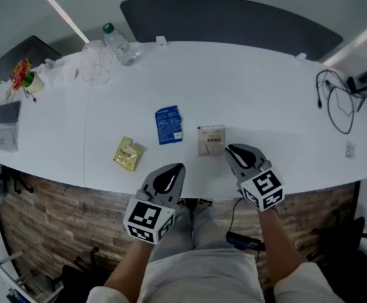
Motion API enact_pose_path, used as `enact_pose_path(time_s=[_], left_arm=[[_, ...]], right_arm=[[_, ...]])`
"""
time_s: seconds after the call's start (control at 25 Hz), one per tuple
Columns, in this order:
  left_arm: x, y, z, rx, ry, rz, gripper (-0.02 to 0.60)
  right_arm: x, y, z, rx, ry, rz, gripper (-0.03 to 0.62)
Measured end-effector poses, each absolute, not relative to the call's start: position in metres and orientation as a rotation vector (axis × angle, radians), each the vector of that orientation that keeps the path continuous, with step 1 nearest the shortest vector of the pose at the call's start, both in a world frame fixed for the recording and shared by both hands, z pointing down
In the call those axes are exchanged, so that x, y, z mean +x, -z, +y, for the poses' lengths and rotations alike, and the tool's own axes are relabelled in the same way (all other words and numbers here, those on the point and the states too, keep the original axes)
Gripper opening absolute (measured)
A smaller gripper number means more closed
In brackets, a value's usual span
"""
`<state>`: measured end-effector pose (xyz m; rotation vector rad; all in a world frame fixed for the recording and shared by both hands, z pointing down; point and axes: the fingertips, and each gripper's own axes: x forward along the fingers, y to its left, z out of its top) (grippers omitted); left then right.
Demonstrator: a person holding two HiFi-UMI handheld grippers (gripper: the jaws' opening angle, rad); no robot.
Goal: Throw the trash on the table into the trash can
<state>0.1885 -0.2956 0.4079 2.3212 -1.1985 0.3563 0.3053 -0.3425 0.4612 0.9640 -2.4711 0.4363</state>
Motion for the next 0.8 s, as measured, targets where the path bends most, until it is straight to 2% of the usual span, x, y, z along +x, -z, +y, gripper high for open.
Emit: enact_pose_path(time_s=[0.04, 0.12, 0.32, 0.56, 0.8], left_arm=[[0.188, -0.411, -0.296, 2.316, -0.358, -1.199, 0.000], [0.187, -0.415, -0.297, 2.306, -0.360, -1.199, 0.000], [0.186, -0.423, -0.299, 2.292, -0.366, -1.195, 0.000], [0.181, -0.432, -0.301, 2.274, -0.374, -1.199, 0.000], [0.176, -0.437, -0.299, 2.257, -0.382, -1.208, 0.000]], right_arm=[[0.305, -0.464, -0.344, 0.963, -0.439, -2.465, 0.058], [0.302, -0.472, -0.347, 0.955, -0.448, -2.448, 0.152], [0.294, -0.494, -0.349, 0.909, -0.466, -2.403, 0.241], [0.290, -0.521, -0.354, 0.892, -0.470, -2.339, 0.301], [0.286, -0.532, -0.357, 0.901, -0.452, -2.295, 0.314]])
